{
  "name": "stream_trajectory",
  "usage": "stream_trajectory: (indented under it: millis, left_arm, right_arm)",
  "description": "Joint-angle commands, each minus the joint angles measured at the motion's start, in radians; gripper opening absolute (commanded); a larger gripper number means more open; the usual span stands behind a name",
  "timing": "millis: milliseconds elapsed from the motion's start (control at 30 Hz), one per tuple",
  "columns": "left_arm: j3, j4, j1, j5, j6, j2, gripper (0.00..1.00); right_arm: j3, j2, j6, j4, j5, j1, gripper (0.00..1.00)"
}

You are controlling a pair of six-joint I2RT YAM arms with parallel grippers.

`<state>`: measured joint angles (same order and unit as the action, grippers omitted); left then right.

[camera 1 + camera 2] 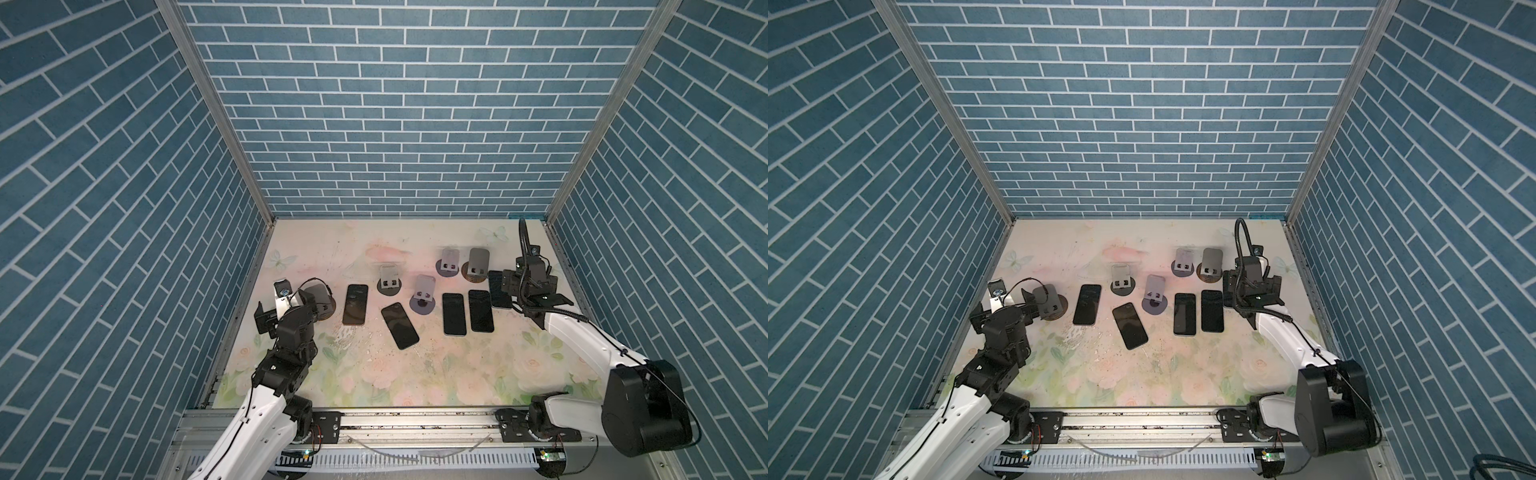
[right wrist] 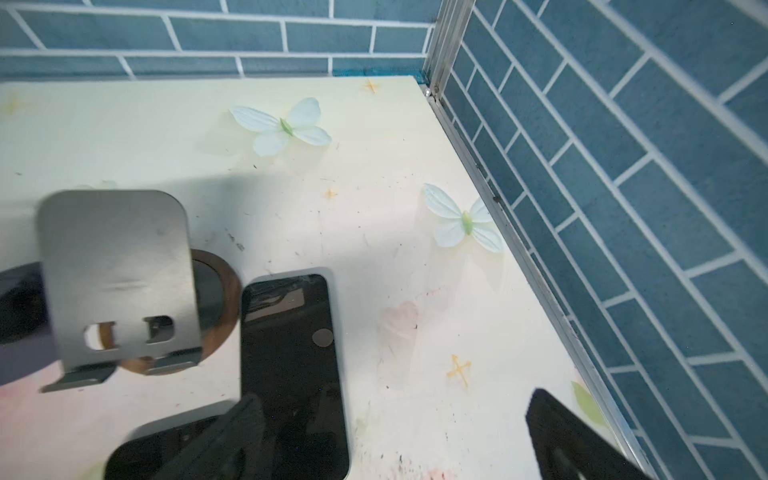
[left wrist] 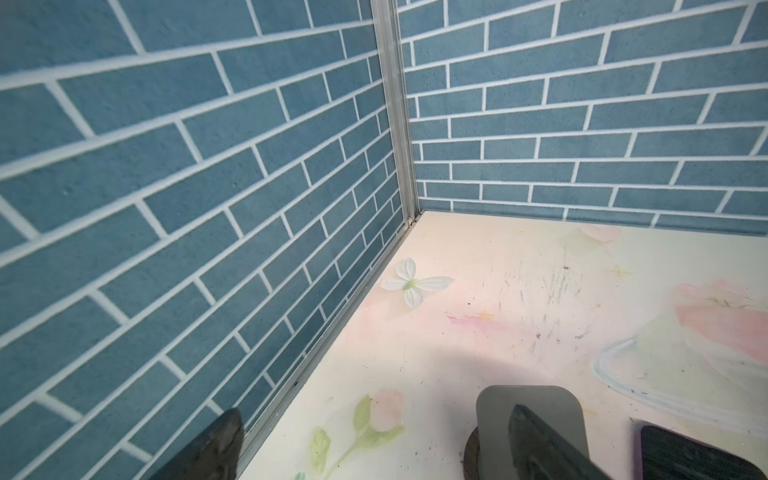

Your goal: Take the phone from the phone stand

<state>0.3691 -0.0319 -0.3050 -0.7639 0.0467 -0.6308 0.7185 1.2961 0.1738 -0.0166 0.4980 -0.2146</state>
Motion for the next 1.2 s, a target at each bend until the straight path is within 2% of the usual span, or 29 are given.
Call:
stream_trajectory:
  millis: [0, 67, 200, 333, 367, 433, 500, 567, 600, 767, 900, 1000, 1067, 1133, 1167]
  left_arm:
    - [-0.021, -0.102, 0.046, 0.154, -0.018, -0.090, 1.00]
    - [-0.029, -0.147, 0.061, 0.180, -0.020, -0.142, 1.00]
    - [-0.066, -0.289, 0.082, 0.197, -0.046, -0.222, 1.00]
    - [-0.069, -0.367, 0.124, 0.272, -0.060, -0.285, 1.00]
    - [-0.064, -0.379, 0.131, 0.291, -0.068, -0.301, 1.00]
    - [-0.066, -0.420, 0.139, 0.318, -0.083, -0.335, 1.00]
    - [-0.086, -0.513, 0.143, 0.332, -0.085, -0.387, 1.00]
    - [-0.103, -0.608, 0.148, 0.351, -0.083, -0.448, 1.00]
    - [-0.107, -0.662, 0.150, 0.362, -0.084, -0.487, 1.00]
    - [-0.108, -0.901, 0.156, 0.363, -0.129, -0.697, 1.00]
    - [-0.097, -0.956, 0.230, 0.462, -0.082, -0.790, 1.00]
    - [-0.124, -1.143, 0.252, 0.474, -0.067, -0.920, 1.00]
    - [-0.119, -1.059, 0.254, 0.468, -0.051, -0.884, 1.00]
    - [-0.097, -1.068, 0.256, 0.464, -0.060, -0.911, 1.00]
    - [-0.075, -0.986, 0.256, 0.471, -0.049, -0.892, 1.00]
  right_arm:
    - [-0.060, 0.049, -0.110, 0.227, -0.026, 0.044, 0.99]
    - [-0.110, 0.078, -0.138, 0.332, -0.046, 0.072, 0.99]
    - [-0.245, 0.119, -0.163, 0.623, -0.168, 0.124, 0.99]
    - [-0.335, 0.199, -0.164, 0.887, -0.239, 0.163, 0.99]
    - [-0.332, 0.182, -0.151, 0.851, -0.255, 0.172, 0.99]
    - [-0.344, 0.197, -0.152, 0.890, -0.303, 0.185, 0.99]
    - [-0.353, 0.208, -0.146, 0.910, -0.351, 0.203, 0.99]
    - [-0.379, 0.253, -0.164, 1.004, -0.375, 0.204, 0.99]
    - [-0.376, 0.233, -0.159, 0.962, -0.383, 0.205, 0.99]
    - [-0.364, 0.240, -0.150, 0.948, -0.369, 0.205, 0.99]
    - [-0.363, 0.243, -0.148, 0.953, -0.367, 0.207, 0.99]
    - [-0.361, 0.242, -0.149, 0.948, -0.364, 0.207, 0.99]
    - [-0.366, 0.242, -0.151, 0.959, -0.357, 0.207, 0.99]
    - [-0.363, 0.243, -0.150, 0.953, -0.364, 0.206, 0.99]
    - [-0.359, 0.243, -0.148, 0.944, -0.367, 0.207, 0.99]
